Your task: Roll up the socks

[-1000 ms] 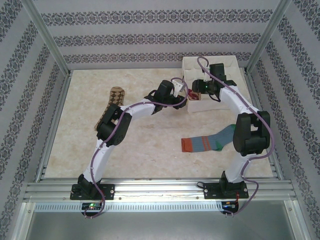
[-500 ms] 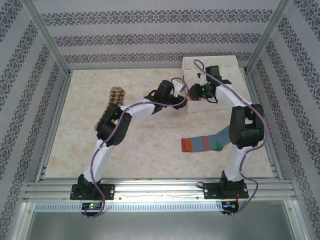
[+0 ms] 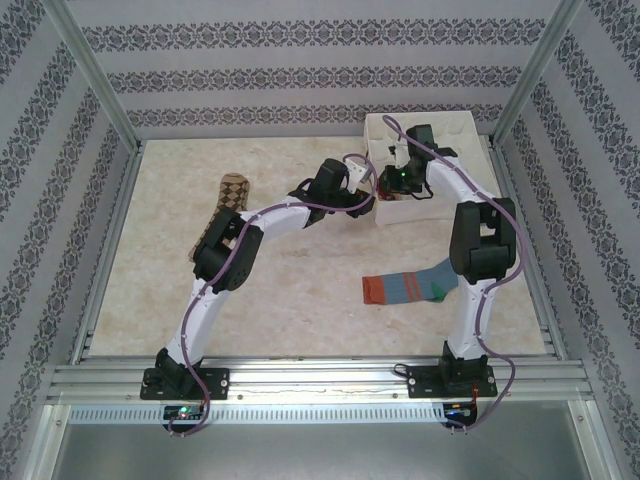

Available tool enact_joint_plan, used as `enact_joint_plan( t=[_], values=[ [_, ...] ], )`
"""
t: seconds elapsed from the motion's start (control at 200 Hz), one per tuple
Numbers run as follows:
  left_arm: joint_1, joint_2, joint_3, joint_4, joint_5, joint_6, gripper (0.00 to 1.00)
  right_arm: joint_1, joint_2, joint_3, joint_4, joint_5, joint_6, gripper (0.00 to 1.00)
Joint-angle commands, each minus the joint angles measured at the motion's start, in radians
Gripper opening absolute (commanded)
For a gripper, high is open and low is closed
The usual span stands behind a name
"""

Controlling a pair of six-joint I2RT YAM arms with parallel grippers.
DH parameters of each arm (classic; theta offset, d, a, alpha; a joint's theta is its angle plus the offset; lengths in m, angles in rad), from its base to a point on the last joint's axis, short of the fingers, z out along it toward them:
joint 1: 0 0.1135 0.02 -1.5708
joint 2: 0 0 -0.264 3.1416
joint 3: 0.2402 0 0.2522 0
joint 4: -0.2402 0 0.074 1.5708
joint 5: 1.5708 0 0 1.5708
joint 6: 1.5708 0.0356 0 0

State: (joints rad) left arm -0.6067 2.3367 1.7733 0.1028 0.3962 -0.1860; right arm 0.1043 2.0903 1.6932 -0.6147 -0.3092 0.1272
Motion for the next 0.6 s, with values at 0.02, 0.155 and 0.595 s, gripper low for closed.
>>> enact_joint_plan(
  t=[0.02, 0.155, 0.595],
  values=[
    [0.002, -0.011, 0.044, 0.009, 0.033, -0.014, 0.35, 0.0, 0.066, 0.036, -0.119, 0.042, -0.019, 0.3],
    [0.002, -0.014, 0.044, 0.003, 0.03, -0.009, 0.35, 0.001, 0.024, 0.073, -0.142, 0.053, -0.009, 0.51],
    [0.004, -0.031, 0.037, 0.001, 0.018, 0.006, 0.35, -0.008, -0.108, 0.131, -0.157, 0.065, 0.017, 0.6]
  ],
)
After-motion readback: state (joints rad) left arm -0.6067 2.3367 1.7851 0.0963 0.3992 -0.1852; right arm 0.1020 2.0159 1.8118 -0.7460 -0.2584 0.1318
